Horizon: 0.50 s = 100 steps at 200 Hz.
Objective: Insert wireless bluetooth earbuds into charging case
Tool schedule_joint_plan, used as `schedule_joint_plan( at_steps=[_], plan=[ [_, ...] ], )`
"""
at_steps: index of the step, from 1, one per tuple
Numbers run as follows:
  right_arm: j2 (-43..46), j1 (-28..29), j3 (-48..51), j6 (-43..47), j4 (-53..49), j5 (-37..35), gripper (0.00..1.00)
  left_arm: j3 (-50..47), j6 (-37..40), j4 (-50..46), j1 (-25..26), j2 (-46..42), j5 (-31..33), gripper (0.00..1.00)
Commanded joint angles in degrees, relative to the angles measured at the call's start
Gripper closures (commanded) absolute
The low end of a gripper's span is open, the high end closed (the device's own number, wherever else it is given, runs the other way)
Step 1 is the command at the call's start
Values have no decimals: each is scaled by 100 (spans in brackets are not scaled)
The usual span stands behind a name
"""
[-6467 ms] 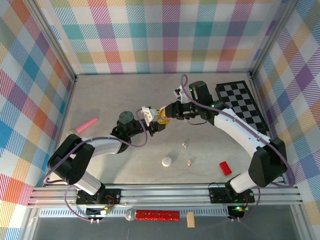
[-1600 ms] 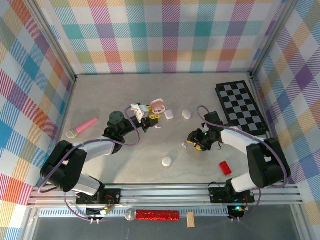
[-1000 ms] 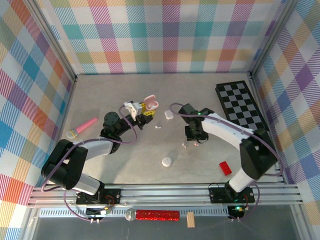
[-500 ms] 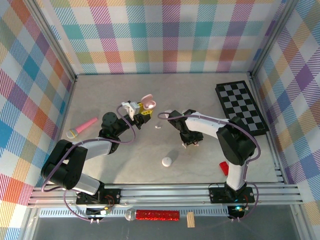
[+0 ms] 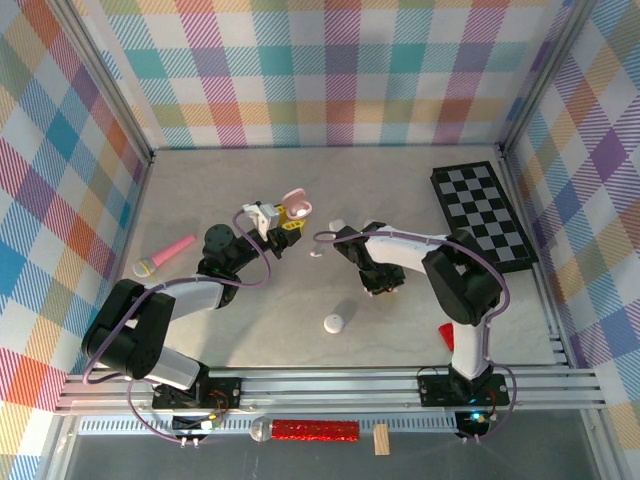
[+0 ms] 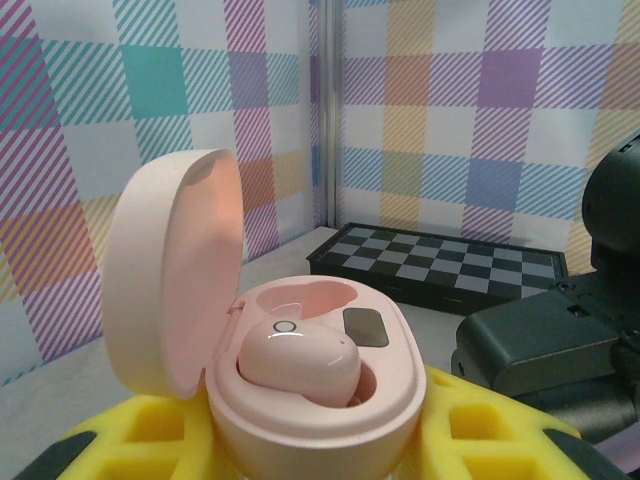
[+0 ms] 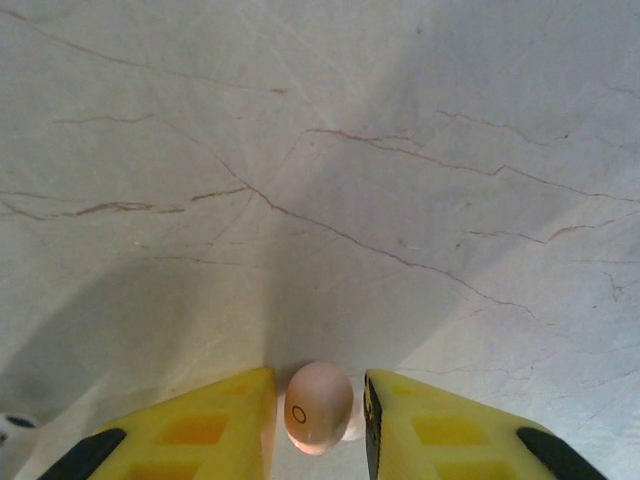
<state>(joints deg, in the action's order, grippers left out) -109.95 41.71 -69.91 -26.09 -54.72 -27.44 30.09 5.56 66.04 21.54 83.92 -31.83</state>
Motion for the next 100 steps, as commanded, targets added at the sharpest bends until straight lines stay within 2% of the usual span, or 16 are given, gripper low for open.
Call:
schedule_joint_plan(
  at_steps=[1, 65, 100],
  plan=[
    [-132, 42, -47, -12, -281, 5, 71, -47, -20, 214, -71, -157, -25, 71],
    [-143, 39, 78, -79, -321, -113, 78, -55, -29, 211, -72, -185, -25, 71],
    [400, 38, 259, 59, 119, -44, 78, -73, 76, 130, -71, -222, 28, 71]
  ],
)
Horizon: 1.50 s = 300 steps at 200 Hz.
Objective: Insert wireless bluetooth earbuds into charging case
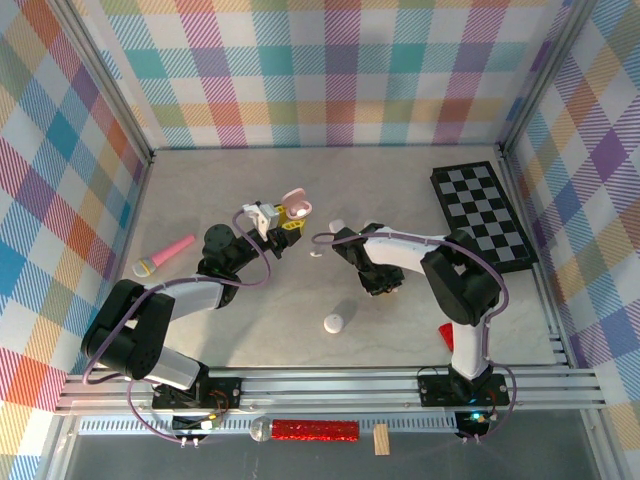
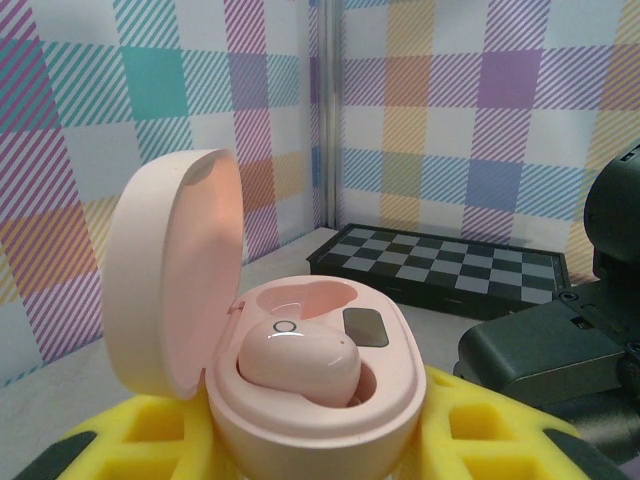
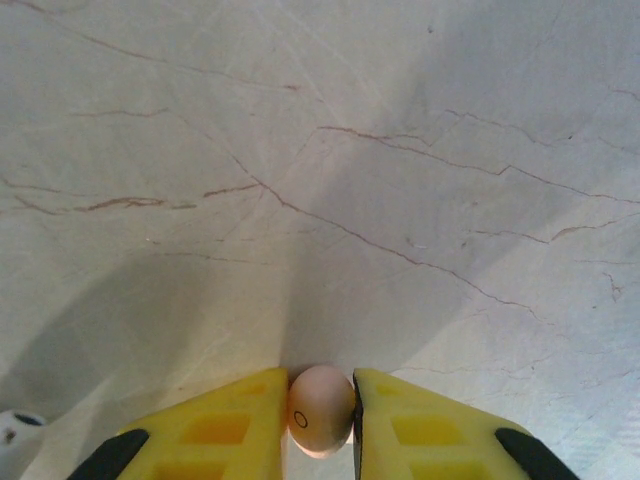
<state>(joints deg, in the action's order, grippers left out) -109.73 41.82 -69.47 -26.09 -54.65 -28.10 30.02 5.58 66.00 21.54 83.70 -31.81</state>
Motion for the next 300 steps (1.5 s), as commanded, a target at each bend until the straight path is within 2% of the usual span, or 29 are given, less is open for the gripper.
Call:
schedule_joint_plan(
  at_steps=[1, 29, 48, 105, 153, 178, 214, 247, 300],
  plan=[
    [402, 23, 224, 64, 130, 27, 78, -66, 83, 125, -71, -203, 26, 71],
    [1115, 11, 457, 236, 676, 318, 77, 68, 349, -385, -65, -240, -195, 71],
    [1646, -49, 617, 357, 1043, 759, 77, 124, 578, -681, -23, -281, -194, 70],
    [2992, -643, 723, 161, 1774, 2632, 77, 336, 792, -1007, 245, -199, -427, 71],
    [3627, -1418, 720, -390, 2472, 4640, 77, 667, 836, -1530, 641, -14, -861, 71],
    [3710, -1509, 586, -325, 2584, 4998, 77, 820, 845, -1773, 806, 32, -1035, 71],
    [3841, -1538, 746, -489, 3271, 5635, 77, 892, 852, -1848, 886, 103, -1123, 71],
    [3955, -1546, 909, -673, 3792, 5998, 78, 951, 852, -2017, 896, 114, -1311, 71],
    [3681, -1546, 896, -823, 3957, 6325, 78, 997, 875, -2140, 922, 98, -1529, 71]
  ],
)
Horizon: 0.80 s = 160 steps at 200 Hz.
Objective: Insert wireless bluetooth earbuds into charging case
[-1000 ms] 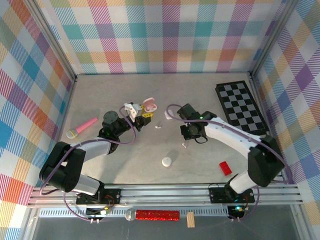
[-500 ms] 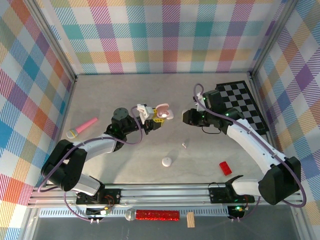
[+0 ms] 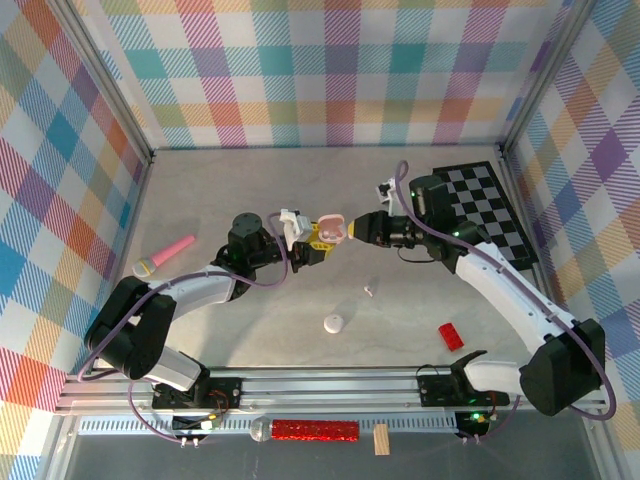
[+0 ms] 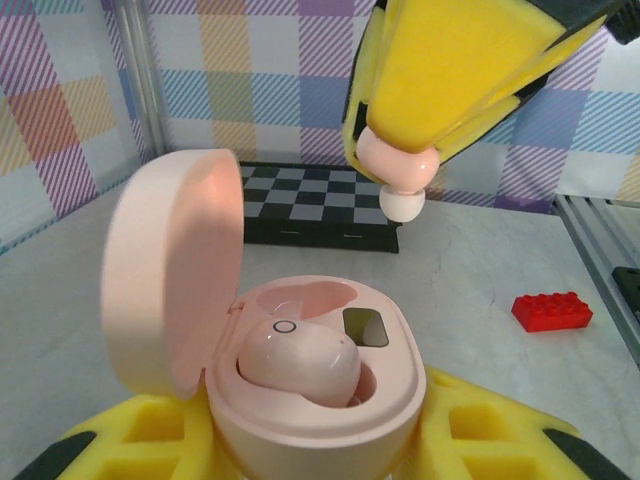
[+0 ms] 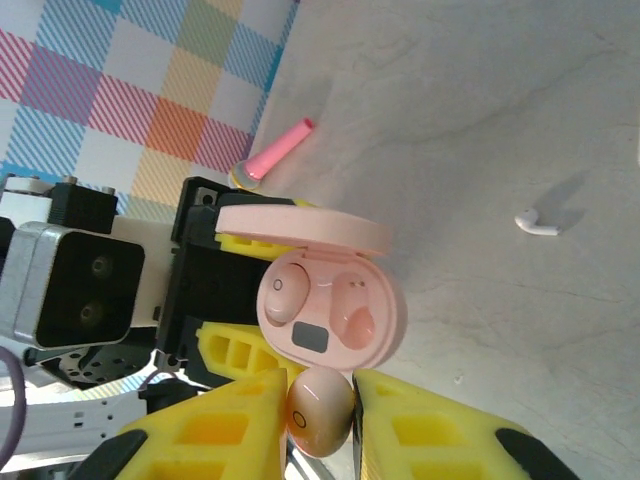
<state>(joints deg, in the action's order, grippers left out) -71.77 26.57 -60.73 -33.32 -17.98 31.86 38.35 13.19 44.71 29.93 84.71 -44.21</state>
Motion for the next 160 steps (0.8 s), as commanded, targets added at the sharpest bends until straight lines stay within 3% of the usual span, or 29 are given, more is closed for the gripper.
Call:
schedule_joint_plan(
  at_steps=[1, 61, 160],
  plan=[
    [-117, -20, 24, -106, 292, 334, 78, 164, 119, -13, 83, -5, -294, 71],
    [-272, -20, 133, -235, 488, 551, 78, 260, 392, -532, 100, -72, -459, 72],
    [-470, -20, 182, -147, 451, 587, 77, 296, 281, -327, 162, -46, -494, 72]
  ],
)
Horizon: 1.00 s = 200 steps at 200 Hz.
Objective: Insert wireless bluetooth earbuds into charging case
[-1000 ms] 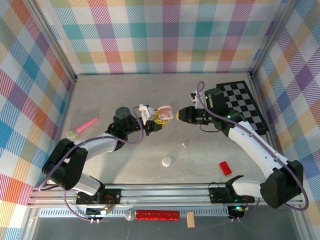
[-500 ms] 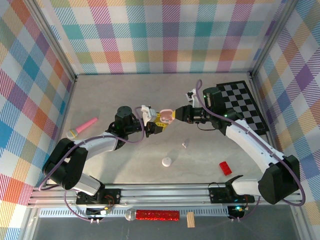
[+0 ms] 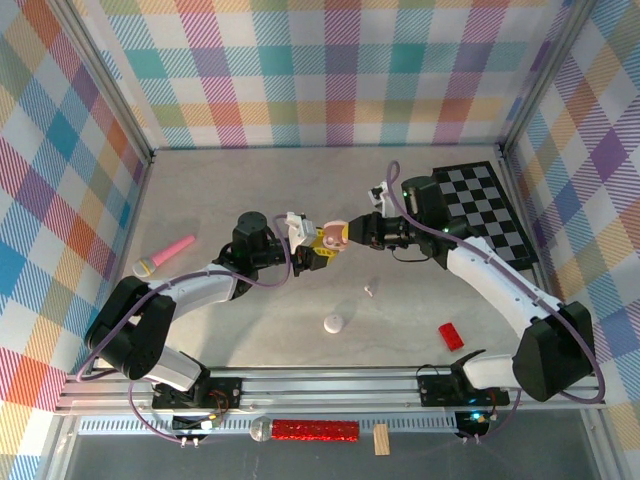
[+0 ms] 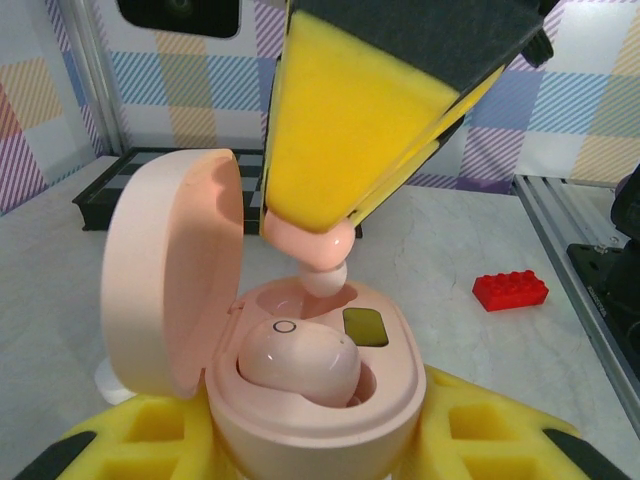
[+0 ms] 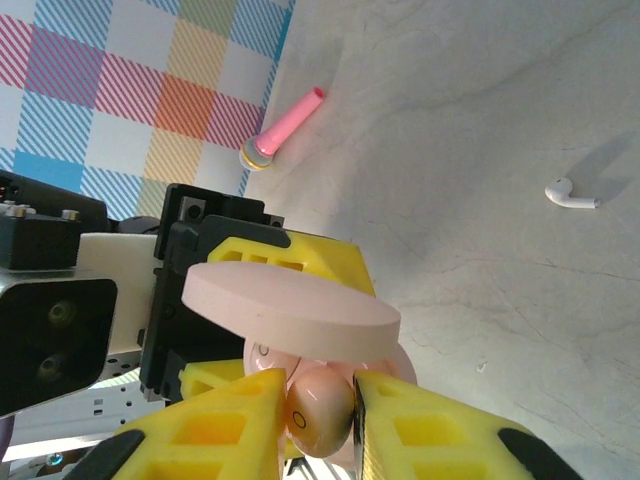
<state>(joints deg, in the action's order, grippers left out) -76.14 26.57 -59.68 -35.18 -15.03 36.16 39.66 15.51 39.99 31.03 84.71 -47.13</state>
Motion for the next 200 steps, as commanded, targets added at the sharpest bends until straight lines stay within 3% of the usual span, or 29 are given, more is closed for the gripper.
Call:
schedule_joint_plan(
  at_steps=[1, 58, 159, 200],
  plan=[
    [-33, -20, 78, 38, 157, 160, 77, 165, 49, 148, 53, -44, -205, 72],
    [-85, -20, 52, 123, 34, 143, 75, 86, -86, 391, 48, -86, -123, 72],
    [596, -29, 236, 289, 425, -55, 57, -19, -267, 688, -43, -95, -99, 71],
    [580, -46, -157, 637, 181, -443, 47, -28, -289, 713, -62, -173, -162, 71]
  ],
)
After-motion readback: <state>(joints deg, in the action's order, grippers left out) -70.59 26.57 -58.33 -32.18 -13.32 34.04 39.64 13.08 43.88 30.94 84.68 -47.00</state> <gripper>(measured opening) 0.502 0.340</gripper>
